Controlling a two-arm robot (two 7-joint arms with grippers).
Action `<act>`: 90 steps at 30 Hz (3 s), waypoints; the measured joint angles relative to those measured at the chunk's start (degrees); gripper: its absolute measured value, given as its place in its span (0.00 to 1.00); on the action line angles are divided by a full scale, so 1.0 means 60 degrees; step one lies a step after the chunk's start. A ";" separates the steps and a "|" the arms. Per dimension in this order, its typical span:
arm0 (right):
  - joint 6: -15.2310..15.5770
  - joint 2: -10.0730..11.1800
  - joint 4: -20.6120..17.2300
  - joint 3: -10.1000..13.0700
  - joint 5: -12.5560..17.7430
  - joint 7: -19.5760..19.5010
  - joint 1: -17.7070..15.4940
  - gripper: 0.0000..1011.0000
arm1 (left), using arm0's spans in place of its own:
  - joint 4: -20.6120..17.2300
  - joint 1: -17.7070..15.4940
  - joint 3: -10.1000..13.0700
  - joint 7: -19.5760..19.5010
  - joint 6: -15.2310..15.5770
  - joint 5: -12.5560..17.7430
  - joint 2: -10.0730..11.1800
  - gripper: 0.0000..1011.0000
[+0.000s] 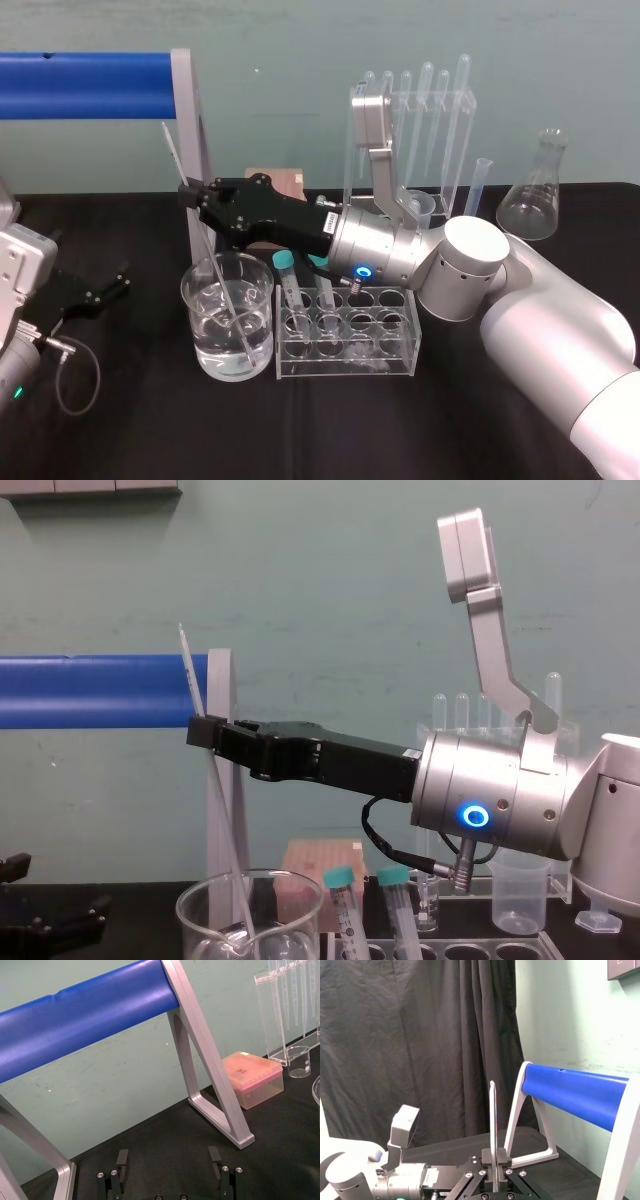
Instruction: Hold the thermometer with one hand and immerse one end into the beaker, then reinsert it into the test tube rack.
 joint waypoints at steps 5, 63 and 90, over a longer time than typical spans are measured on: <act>-0.0009 -0.0007 0.0018 0.0000 0.0002 0.0007 0.0020 0.06 | 0.0000 0.0000 0.0000 0.0000 0.0000 -0.0001 0.0000 1.00; 0.0014 0.0084 -0.0166 -0.0032 -0.0017 -0.0038 -0.0061 0.06 | 0.0000 0.0000 0.0000 0.0000 0.0000 0.0000 0.0000 1.00; -0.0013 0.0061 -0.0113 -0.0046 -0.0034 -0.0034 -0.0040 0.06 | 0.0000 0.0000 0.0000 0.0000 0.0000 -0.0001 0.0000 1.00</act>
